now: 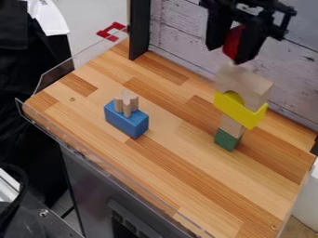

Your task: Put the red block on top of the white arch

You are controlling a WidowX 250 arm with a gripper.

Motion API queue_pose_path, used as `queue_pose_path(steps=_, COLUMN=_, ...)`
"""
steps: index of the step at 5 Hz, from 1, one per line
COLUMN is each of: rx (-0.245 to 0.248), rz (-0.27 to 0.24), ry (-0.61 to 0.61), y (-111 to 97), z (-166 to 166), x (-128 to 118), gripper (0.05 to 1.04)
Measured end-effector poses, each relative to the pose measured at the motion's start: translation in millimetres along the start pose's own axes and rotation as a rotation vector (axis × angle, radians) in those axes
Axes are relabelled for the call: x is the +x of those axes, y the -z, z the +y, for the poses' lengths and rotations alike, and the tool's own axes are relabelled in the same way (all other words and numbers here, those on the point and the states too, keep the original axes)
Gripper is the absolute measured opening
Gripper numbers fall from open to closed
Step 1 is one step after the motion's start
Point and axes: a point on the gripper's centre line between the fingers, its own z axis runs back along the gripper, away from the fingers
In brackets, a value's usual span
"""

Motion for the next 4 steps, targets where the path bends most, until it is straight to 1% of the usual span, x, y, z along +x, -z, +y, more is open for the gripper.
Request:
queue_pose_path(steps=2, rx=-0.024, rz=0.048, ry=0.011, y=9.7, z=-9.2, x=1.0, gripper=0.552)
queue_pose_path(steps=3, rx=-0.038, rz=0.063, ry=-0.004, y=12.3, z=-12.0, x=0.8, gripper=0.552)
queue_pose_path(steps=4, rx=-0.041, rz=0.071, ry=-0.022, y=12.7, z=-13.2, x=-0.1, gripper=0.552)
